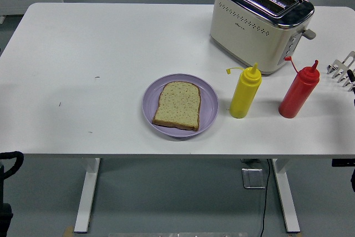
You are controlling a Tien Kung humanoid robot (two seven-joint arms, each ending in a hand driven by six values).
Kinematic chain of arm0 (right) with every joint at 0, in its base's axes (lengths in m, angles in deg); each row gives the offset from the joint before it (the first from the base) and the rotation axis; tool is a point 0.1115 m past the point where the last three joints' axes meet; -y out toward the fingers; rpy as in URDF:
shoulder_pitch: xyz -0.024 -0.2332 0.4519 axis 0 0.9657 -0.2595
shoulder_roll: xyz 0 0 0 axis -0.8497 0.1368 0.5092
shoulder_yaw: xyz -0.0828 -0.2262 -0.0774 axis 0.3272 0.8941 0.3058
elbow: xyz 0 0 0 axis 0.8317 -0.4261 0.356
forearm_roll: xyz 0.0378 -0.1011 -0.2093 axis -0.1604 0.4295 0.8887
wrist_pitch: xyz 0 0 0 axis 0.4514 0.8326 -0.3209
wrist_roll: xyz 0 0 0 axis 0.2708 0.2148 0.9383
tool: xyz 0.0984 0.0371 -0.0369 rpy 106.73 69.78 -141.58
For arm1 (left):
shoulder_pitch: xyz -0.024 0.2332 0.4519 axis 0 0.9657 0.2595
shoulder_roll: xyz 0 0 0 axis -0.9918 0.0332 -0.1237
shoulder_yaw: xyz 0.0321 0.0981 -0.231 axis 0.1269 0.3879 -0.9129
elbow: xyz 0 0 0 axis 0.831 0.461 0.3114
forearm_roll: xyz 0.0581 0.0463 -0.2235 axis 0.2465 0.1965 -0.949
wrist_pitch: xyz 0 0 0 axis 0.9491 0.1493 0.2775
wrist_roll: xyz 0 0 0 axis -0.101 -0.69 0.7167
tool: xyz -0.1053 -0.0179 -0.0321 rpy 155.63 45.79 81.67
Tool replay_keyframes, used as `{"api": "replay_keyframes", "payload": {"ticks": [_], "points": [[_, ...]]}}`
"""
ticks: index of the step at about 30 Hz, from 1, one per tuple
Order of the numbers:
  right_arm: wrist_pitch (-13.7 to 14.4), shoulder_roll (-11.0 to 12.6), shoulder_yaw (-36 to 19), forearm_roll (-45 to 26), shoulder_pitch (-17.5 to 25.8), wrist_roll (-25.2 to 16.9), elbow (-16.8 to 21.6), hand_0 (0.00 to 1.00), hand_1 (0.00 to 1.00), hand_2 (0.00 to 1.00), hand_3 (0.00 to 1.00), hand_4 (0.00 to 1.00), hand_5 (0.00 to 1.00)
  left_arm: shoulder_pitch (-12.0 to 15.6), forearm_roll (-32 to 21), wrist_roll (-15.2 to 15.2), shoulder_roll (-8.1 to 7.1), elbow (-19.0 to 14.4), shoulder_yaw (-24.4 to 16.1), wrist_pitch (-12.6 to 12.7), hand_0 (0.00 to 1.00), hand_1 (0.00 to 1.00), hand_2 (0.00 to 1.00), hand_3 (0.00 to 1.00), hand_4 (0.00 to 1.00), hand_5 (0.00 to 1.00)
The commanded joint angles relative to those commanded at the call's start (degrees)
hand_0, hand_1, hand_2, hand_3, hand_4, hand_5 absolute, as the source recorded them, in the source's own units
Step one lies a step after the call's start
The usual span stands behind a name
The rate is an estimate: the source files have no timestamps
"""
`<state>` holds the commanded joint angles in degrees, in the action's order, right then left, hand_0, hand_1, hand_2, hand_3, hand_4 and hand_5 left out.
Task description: Pick up the cup,pour liquid into bread,place the cup on the desk
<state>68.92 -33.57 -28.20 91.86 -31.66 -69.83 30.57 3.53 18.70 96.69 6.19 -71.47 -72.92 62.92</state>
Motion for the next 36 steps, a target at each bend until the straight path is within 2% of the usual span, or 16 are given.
{"api": "replay_keyframes", "payload": {"ticks": [36], "points": [[0.35, -0.64, -0.25, 0.13, -0.2, -0.12, -0.69, 0.84, 0.779, 0.813, 0.855, 0.708, 0.772, 0.05, -0.04, -0.02, 0.01, -0.02, 0.26, 0.05, 0.72, 0.742, 0.752, 0.678, 0.659, 0.998]]}}
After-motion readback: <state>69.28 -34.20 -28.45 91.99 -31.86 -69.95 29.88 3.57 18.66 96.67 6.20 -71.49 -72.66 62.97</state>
